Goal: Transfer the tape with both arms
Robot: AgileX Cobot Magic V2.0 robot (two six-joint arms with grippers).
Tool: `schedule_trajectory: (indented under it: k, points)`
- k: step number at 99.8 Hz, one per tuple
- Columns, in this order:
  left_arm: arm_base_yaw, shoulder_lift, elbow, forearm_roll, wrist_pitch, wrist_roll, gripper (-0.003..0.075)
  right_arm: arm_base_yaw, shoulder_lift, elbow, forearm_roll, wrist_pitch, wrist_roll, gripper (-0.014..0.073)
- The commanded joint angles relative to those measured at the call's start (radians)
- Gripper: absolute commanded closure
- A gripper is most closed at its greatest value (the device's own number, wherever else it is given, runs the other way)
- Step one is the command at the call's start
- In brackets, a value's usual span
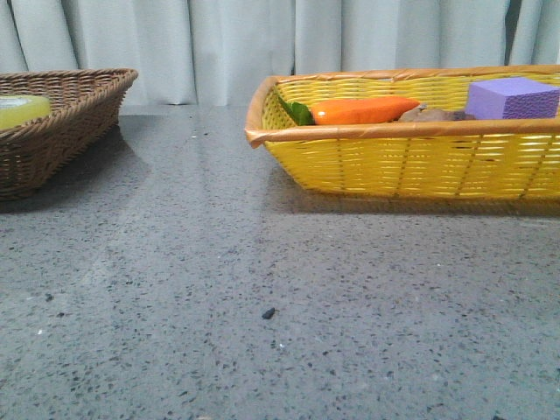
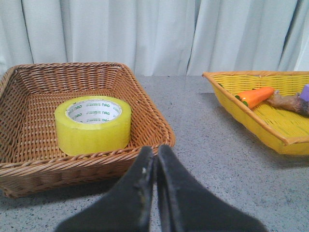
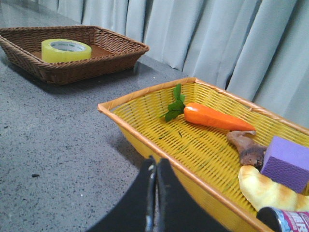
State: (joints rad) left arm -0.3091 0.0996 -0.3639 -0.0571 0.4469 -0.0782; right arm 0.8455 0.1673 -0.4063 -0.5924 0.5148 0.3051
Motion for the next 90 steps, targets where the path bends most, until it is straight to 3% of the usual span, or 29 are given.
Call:
schedule_trajectory:
  k: [1,56,90]
  points:
    - [-0.010,0.011,-0.025,-0.012,-0.078,-0.002,0.0741,0.000,0.008,-0.025,-0.029,-0.050,0.003,0.0660]
    - [-0.010,0.011,-0.018,-0.012,-0.083,-0.002,0.0741,0.000,0.008,-0.025,-0.029,-0.050,0.003,0.0660]
    - [0.040,-0.028,0.106,-0.009,-0.085,-0.002,0.0741,0.000,0.008,-0.025,-0.029,-0.050,0.003,0.0660]
